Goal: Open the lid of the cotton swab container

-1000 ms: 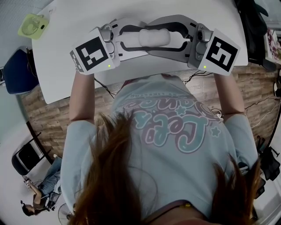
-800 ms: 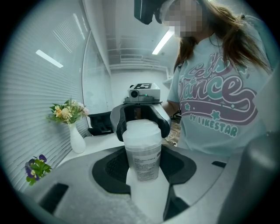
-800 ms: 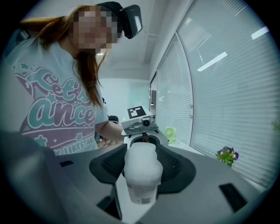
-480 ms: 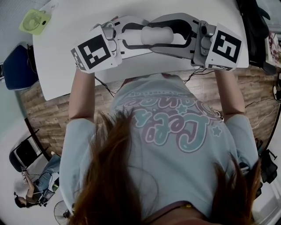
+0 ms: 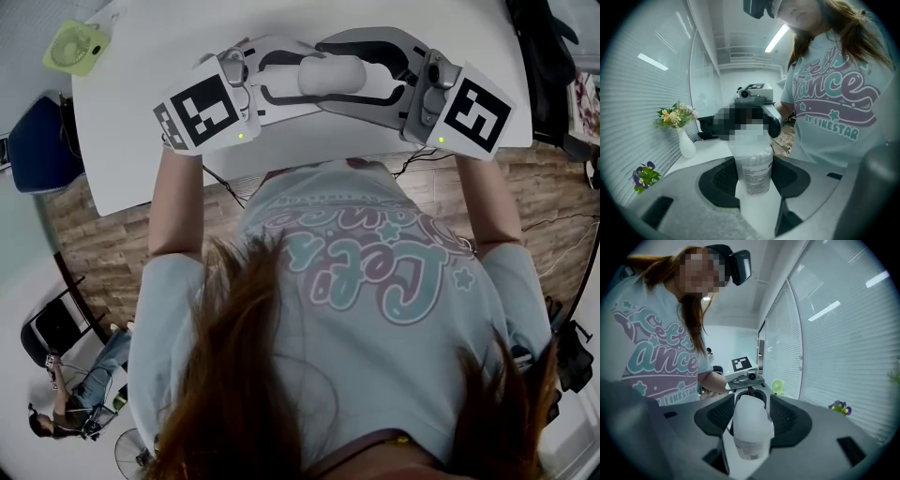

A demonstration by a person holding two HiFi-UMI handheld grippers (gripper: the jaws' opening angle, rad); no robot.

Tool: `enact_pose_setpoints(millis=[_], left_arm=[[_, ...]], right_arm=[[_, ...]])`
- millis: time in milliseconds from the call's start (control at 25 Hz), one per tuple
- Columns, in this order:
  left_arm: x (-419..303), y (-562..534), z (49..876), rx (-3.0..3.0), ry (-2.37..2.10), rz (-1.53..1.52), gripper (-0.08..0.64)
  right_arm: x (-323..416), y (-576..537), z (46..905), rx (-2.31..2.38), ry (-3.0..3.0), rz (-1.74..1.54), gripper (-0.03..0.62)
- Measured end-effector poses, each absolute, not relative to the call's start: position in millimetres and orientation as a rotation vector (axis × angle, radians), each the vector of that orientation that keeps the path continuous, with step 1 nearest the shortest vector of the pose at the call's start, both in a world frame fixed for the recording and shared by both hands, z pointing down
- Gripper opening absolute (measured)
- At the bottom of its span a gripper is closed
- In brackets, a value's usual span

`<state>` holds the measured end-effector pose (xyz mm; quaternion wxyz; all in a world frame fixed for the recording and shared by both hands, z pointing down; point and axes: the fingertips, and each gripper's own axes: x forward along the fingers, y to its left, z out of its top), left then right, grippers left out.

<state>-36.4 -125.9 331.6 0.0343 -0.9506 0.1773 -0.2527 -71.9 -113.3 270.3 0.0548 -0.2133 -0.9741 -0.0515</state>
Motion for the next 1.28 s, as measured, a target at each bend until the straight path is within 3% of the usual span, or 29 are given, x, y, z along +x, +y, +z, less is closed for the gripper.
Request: enact_pose_setpoints(millis=[240,1000,1280], left_arm=[[-37,-125,342,-2.937,0.559,-0.780,0.189],[-39,-128,344,-2.945,0.584,-0.754,0.189],[-37,-129,339,-2.945,0.581,-0.727,0.189]], right_arm=[[-74,-116,266,-0.595,-2.977,-0.225,0.232],[-75,-128,256,-0.523,-3.012,-0.306,0.096],[-76,-132,250,-0.521,-3.027,-0.324,0.087]])
